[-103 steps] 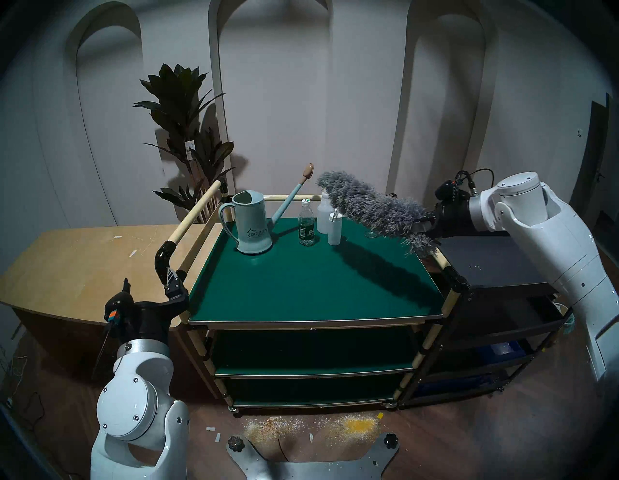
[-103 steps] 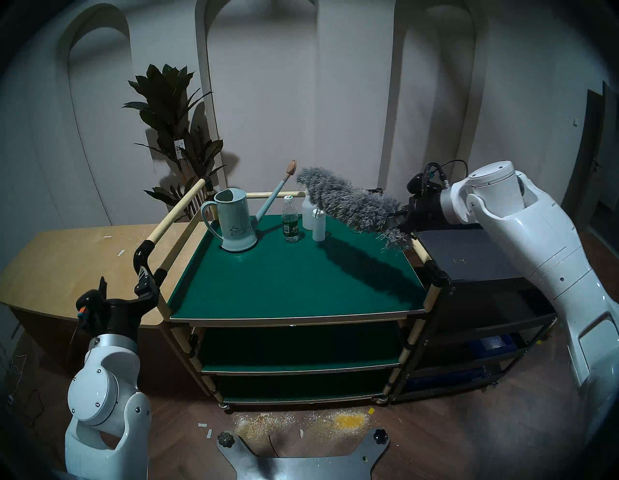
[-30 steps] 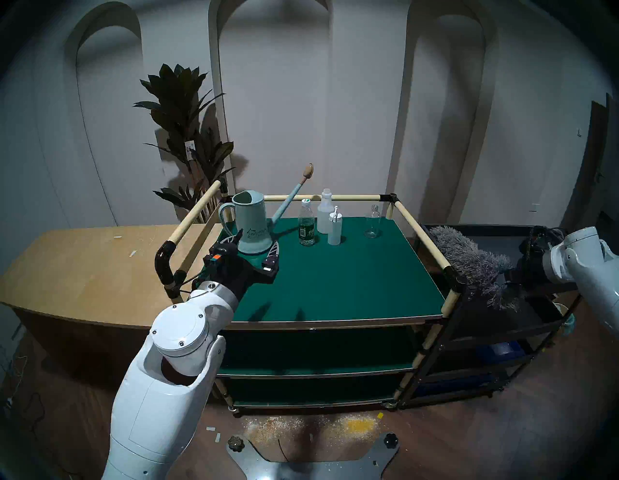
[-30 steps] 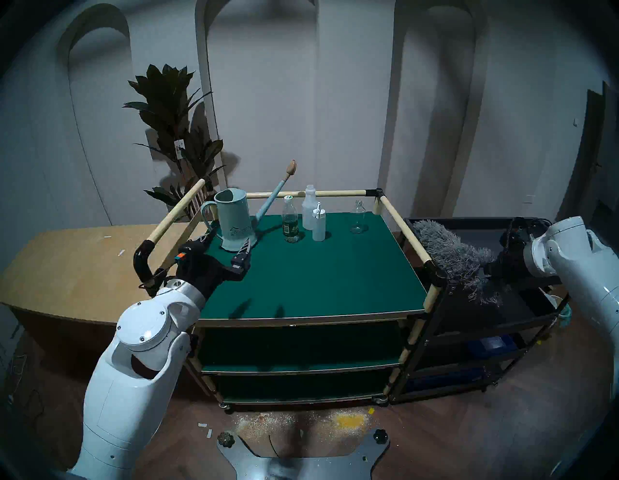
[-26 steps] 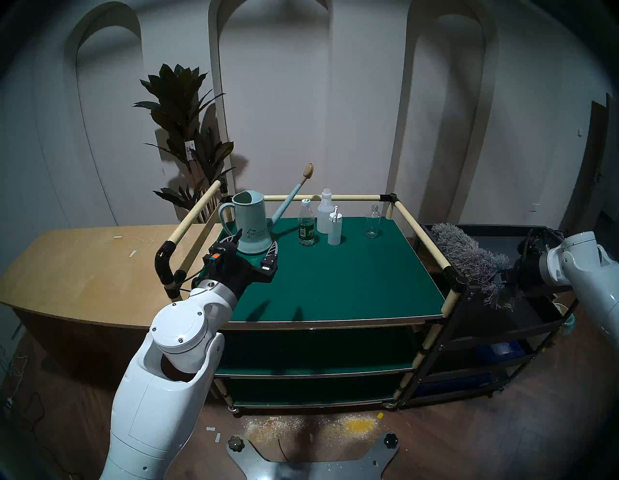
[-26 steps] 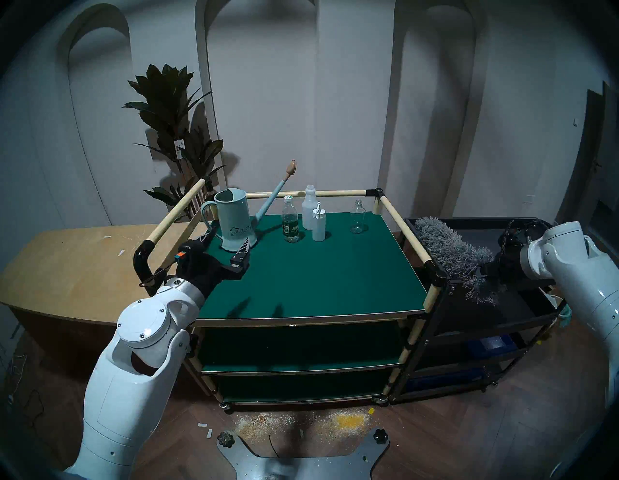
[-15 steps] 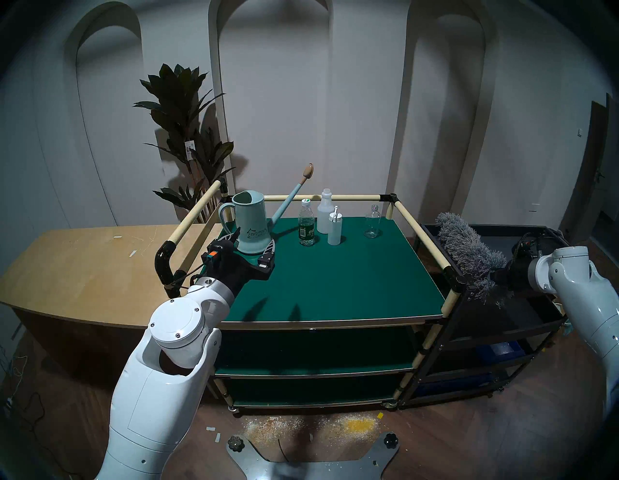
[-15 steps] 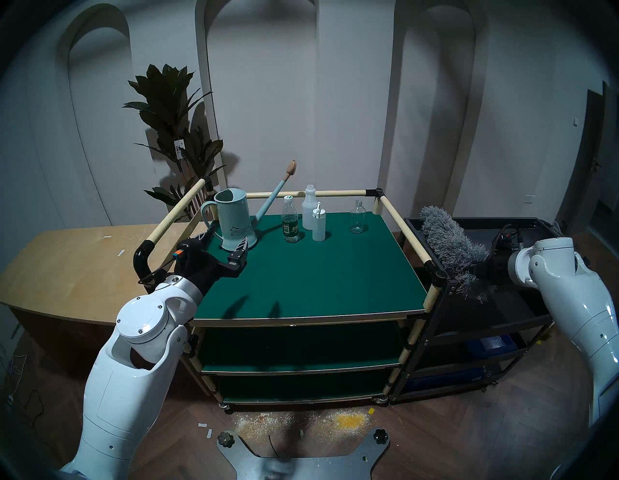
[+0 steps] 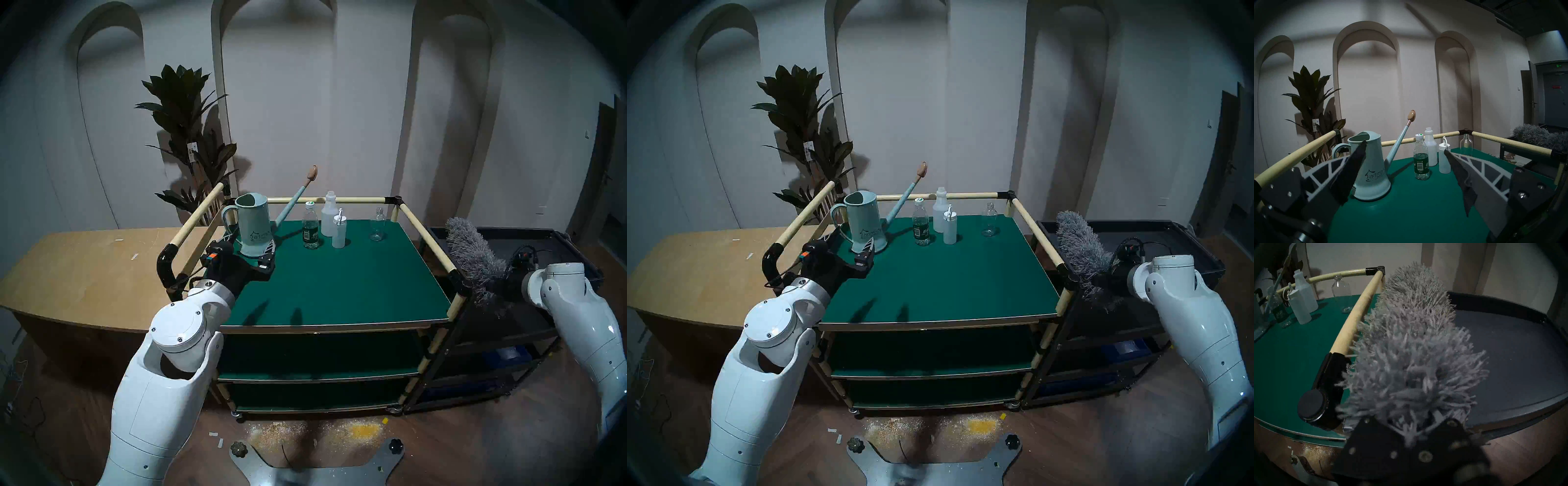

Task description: Dust the shelf with the duster

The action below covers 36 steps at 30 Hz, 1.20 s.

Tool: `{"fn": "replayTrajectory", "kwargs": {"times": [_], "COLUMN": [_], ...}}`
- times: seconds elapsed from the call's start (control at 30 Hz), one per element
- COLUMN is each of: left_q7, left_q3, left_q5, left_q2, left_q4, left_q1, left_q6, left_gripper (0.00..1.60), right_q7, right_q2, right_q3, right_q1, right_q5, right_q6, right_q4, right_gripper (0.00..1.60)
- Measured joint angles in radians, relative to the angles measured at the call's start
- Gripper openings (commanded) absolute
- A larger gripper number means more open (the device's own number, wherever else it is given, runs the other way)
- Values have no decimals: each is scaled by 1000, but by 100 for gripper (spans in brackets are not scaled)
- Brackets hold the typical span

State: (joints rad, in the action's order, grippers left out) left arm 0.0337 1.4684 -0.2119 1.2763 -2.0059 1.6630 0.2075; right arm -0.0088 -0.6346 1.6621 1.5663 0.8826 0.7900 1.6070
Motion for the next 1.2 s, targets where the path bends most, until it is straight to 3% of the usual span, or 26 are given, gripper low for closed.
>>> {"fn": "replayTrajectory", "kwargs": {"times": [0.13,0.17,0.2,0.23,0.27,0.7,1.2], "left_q7": [-6,-8,-10,-11,-13,-27,-14], "left_q3": [-6,-7,-9,-11,-12,-28,-40], "left_q5": [5,6,8,9,10,21,21], "left_q2": [3,4,5,5,6,11,19], "left_q4": [-2,-2,-3,-3,-4,-1,30], "left_q1": [0,0,1,1,1,-6,-32], "left_q6": [0,1,1,2,2,11,16], "left_gripper": [160,160,160,160,160,160,160], "right_q7": [-1,-1,-1,1,2,32,78], "right_q2": [1,1,3,3,4,16,66], "right_q3": [-33,-43,-54,-64,-69,-102,29], "right_q1": [-24,-32,-41,-49,-54,-114,-77], "right_q5": [-13,-16,-21,-25,-27,-57,-18], "right_q6": [1,2,2,2,1,-15,-22], "right_q4": [-4,-7,-11,-16,-20,-53,17], "right_gripper": [0,41,59,97,160,160,160]}}
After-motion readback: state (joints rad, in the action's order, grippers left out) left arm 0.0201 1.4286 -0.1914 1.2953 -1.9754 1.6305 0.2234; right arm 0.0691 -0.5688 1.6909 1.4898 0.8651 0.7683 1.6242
